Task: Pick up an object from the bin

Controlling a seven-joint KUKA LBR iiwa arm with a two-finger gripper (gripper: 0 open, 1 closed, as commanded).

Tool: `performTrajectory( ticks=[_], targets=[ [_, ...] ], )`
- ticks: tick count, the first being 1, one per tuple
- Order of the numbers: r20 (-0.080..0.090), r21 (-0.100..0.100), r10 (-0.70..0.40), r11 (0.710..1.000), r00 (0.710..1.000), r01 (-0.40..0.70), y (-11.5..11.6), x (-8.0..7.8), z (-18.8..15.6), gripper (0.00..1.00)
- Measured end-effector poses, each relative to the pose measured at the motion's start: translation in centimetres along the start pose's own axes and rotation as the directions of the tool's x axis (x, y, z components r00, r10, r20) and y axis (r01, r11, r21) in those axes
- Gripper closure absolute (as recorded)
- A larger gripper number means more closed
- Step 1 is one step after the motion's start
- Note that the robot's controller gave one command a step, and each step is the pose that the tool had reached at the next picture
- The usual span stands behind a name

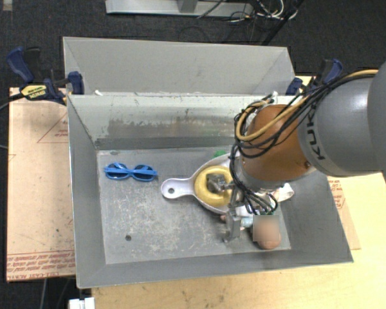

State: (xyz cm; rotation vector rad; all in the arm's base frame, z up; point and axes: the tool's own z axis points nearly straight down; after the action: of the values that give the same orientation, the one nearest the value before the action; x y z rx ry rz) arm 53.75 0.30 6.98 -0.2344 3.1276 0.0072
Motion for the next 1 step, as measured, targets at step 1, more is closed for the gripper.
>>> performTrajectory(
  ticks=[1],
  targets=[
    [0.002, 0.004, -0.234, 0.972, 0.972, 0.234, 0.21, -0.38, -0.19, 0.0]
  ],
)
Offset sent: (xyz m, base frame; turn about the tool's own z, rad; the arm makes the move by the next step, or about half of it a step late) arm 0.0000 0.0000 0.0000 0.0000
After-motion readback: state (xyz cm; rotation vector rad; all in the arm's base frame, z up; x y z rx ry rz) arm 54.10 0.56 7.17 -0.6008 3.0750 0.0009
